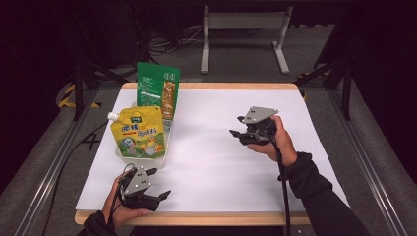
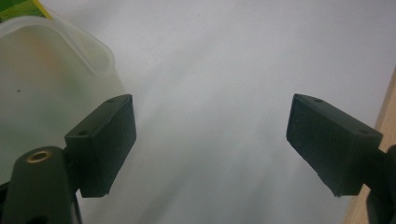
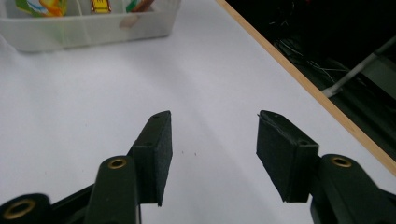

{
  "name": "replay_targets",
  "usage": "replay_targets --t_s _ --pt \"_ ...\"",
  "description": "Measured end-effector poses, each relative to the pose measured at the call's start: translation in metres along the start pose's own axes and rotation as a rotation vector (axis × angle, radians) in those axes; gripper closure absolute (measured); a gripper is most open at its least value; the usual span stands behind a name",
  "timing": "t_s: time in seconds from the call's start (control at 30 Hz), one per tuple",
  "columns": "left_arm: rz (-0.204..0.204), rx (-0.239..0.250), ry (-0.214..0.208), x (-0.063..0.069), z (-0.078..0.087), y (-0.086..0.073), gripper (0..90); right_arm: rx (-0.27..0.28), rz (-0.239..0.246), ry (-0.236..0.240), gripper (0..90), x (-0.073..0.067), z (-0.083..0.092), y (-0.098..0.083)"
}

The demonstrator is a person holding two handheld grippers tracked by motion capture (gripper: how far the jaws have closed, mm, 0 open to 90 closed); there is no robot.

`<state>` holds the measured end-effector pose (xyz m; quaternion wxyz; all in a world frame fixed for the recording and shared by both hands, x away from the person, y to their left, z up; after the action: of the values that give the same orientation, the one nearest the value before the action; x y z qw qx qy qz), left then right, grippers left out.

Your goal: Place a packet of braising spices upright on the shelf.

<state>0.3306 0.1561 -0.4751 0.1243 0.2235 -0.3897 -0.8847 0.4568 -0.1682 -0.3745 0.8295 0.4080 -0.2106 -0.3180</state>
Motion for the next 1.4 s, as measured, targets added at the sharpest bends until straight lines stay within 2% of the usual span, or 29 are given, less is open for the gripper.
replay_targets --t_s 0.33,0.43,0.63,0.7,0.93,1.0,1.17,1.4 --pt "-0.005 0.006 -0.007 -0.001 -0.002 0.002 16.6 0.024 -0.013 -0.029 39.8 0.007 0.031 -0.050" --pt "-0.013 -0.004 -0.012 0.000 -0.004 0.002 16.6 0.041 -0.033 -0.034 36.9 0.009 0.041 -0.068" --pt "-0.033 -0.008 -0.018 0.003 -0.006 0.001 16.3 0.032 -0.083 -0.064 31.6 0.016 0.062 -0.108" --pt "-0.035 -0.008 -0.016 0.003 -0.007 0.001 16.3 0.034 -0.091 -0.089 28.9 0.019 0.070 -0.119" --pt "-0.043 0.001 -0.020 0.002 -0.007 0.002 16.1 0.048 -0.174 -0.098 22.5 0.024 0.094 -0.156" --pt "-0.040 0.005 -0.019 0.002 -0.007 0.003 16.1 0.035 -0.180 -0.115 22.0 0.025 0.097 -0.164" --pt "-0.041 0.014 -0.025 0.001 -0.008 0.005 16.1 0.021 -0.221 -0.115 20.3 0.025 0.101 -0.176" --pt "-0.056 0.015 -0.037 0.002 -0.011 0.007 16.0 0.021 -0.209 -0.131 19.2 0.023 0.103 -0.179"
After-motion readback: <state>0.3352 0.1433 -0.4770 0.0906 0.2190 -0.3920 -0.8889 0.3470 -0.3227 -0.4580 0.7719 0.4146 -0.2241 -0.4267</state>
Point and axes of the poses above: each handheld gripper's, and its own axes: z roughly backward along the jaws, y roughly out of its top, x roughly to its right, the point moved 5 cm from there along -z, roughly forward along the jaws, and after that the axes turned 15 degrees about -z, right-handed, at the moved point
